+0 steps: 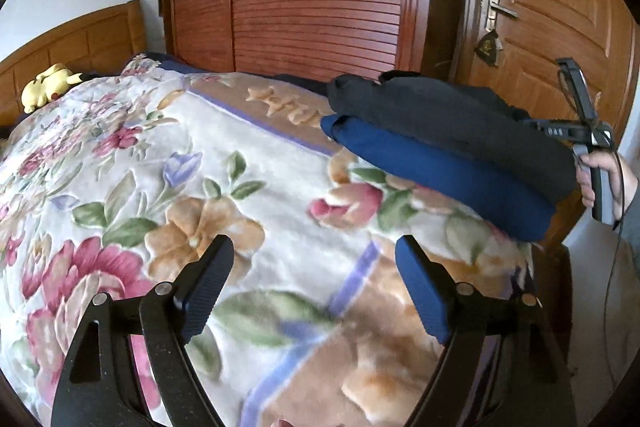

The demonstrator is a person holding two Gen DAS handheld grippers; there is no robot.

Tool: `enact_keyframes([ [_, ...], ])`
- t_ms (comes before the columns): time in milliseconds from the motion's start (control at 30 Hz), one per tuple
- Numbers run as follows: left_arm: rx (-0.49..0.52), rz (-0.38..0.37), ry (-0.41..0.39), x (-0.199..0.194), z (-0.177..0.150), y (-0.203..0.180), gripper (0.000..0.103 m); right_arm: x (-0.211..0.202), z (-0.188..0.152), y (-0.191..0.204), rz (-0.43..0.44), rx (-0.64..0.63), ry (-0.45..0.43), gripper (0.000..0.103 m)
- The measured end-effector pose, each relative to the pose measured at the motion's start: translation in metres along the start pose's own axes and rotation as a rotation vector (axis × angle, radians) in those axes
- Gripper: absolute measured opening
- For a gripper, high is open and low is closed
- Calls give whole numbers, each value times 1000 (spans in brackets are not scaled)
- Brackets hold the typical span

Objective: Fold large clothes

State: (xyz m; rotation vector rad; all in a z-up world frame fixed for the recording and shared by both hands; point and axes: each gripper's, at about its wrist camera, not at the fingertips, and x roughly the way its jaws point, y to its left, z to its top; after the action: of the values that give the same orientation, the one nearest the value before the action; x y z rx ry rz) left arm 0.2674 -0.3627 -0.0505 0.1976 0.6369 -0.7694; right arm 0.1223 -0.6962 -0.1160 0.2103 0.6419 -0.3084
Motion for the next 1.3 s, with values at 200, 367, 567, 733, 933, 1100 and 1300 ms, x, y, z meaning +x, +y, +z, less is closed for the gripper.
enact_keyframes([
  [200, 8, 12, -4, -22, -16, -9, 83, -22, -16, 13, -67, 66, -36, 59],
  [367, -5, 15, -11, -42, -30, -13, 83, -47, -29, 28, -108, 31, -77, 59],
  [567, -11, 55, -17, -65, -44, -11, 83, -69, -32, 63, -124, -37, -145, 59],
  [733, -37, 107, -34, -89, -56, 2, 83, -95, -41, 113, -40, -87, -206, 60],
  [933, -104, 211, -46, -121, -78, 38, 83, -100, -53, 204, 145, -145, -225, 70],
  [1100, -146, 328, -64, -147, -104, 74, 83, -88, -72, 290, 277, -204, -204, 75],
  [1300, -209, 417, -74, -168, -132, 121, 83, -67, -94, 387, 413, -267, -177, 75],
])
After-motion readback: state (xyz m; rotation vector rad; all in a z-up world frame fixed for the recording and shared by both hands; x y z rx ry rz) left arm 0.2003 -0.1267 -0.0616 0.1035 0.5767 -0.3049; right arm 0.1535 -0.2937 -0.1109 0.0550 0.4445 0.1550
